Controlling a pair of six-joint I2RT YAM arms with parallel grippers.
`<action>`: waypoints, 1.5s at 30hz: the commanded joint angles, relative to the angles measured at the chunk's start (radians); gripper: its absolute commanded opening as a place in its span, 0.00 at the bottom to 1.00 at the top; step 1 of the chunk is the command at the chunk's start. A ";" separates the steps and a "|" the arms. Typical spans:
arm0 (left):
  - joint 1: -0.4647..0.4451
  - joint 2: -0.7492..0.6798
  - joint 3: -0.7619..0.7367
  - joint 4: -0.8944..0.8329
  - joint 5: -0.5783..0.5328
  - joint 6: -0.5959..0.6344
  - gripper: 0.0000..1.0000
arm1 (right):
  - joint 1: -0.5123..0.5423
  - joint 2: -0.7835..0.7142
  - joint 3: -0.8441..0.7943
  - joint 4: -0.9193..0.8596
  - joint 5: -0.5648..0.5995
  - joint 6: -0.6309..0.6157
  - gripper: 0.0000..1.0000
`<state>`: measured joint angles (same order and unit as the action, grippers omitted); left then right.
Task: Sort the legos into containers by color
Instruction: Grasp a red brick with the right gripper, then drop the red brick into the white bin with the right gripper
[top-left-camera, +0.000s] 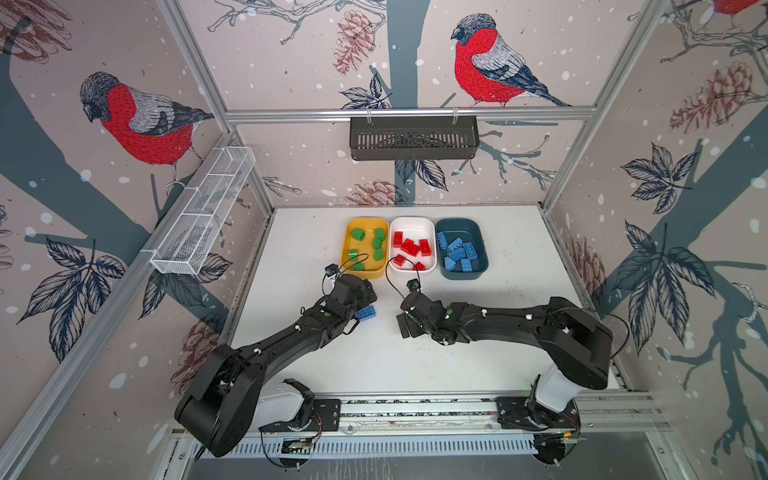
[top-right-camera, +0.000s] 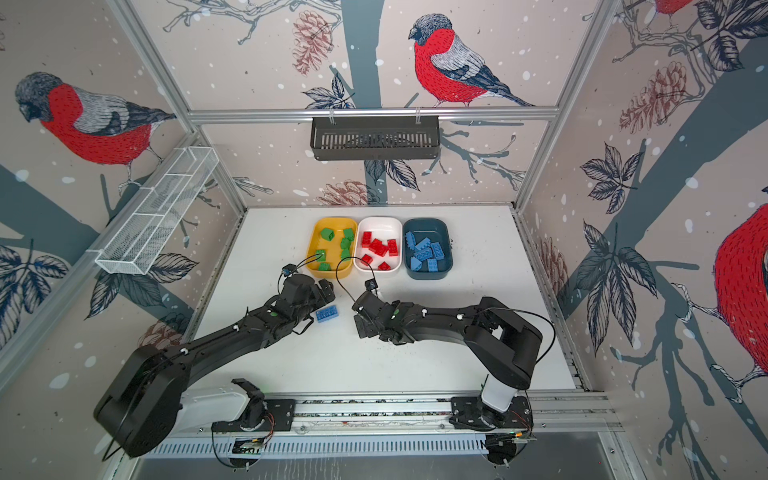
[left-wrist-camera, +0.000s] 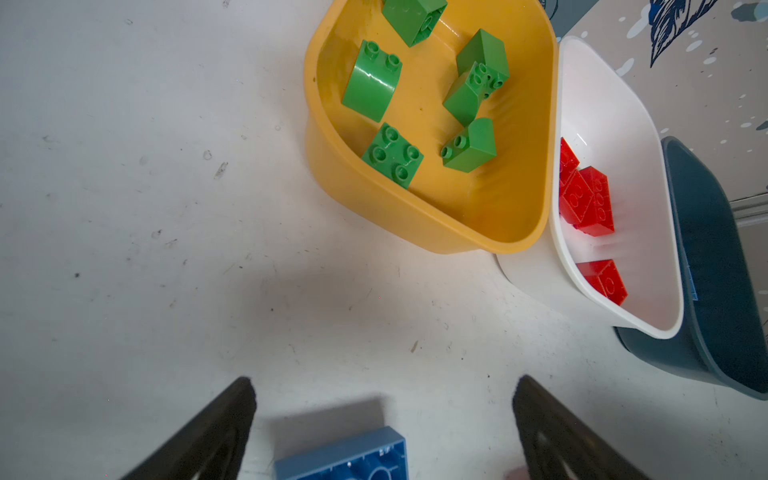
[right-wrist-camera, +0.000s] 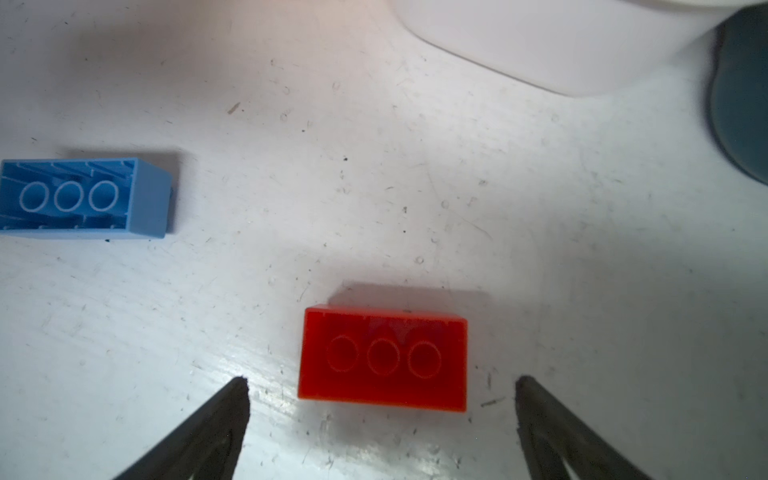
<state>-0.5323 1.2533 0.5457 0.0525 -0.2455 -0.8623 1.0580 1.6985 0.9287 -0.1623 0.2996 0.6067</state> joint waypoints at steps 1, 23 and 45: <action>0.001 0.006 0.008 -0.006 0.000 -0.004 0.97 | 0.005 0.020 0.019 -0.036 0.052 0.028 0.95; 0.001 0.029 0.032 -0.083 0.024 0.006 0.97 | -0.032 0.108 0.045 -0.011 0.010 0.048 0.72; 0.001 0.109 0.097 -0.243 -0.045 -0.021 0.97 | -0.110 -0.018 0.025 0.163 -0.059 -0.055 0.48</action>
<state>-0.5323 1.3685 0.6418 -0.1688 -0.2680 -0.8833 0.9668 1.6978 0.9504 -0.0788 0.2798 0.5888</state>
